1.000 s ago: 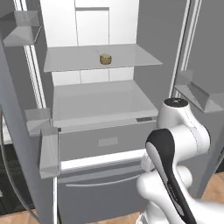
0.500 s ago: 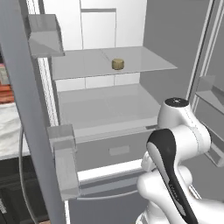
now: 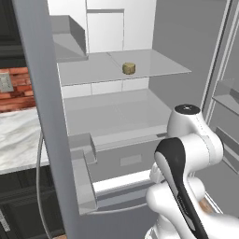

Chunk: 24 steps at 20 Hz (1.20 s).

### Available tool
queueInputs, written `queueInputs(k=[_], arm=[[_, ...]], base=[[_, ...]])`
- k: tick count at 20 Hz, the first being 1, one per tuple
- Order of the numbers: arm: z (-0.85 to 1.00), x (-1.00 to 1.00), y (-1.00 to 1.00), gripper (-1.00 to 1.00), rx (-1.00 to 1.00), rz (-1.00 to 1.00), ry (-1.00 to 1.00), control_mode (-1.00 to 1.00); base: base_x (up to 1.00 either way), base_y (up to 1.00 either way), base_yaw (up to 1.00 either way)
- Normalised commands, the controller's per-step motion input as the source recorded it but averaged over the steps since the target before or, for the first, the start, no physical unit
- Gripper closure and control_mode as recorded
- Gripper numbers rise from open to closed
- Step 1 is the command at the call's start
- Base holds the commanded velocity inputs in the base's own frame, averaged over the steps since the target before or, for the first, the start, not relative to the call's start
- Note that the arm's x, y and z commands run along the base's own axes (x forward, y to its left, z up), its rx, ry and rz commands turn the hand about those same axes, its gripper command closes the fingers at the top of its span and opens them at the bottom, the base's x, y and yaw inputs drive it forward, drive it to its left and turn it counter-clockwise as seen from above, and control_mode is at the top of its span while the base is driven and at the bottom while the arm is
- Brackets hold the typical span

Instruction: Retrieve the sausage and cheese from the fridge and place them on the cutting board on the counter.

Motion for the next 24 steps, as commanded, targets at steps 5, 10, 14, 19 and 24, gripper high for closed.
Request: queueInputs(k=[5,10,14,19,24], arm=[[0.0,0.0,0.0,-1.0,0.0,0.0,0.0,1.0],[0.0,0.0,0.0,-1.0,0.0,0.0,0.0,1.0],[0.0,0.0,0.0,-1.0,0.0,0.0,0.0,1.0],[0.0,0.0,0.0,-1.0,0.0,0.0,0.0,-1.0],[0.0,0.0,0.0,-1.0,0.0,0.0,0.0,-1.0]], base=[[0.0,0.0,0.0],[0.0,0.0,0.0],[0.0,0.0,0.0],[0.0,0.0,0.0],[0.0,0.0,0.0]])
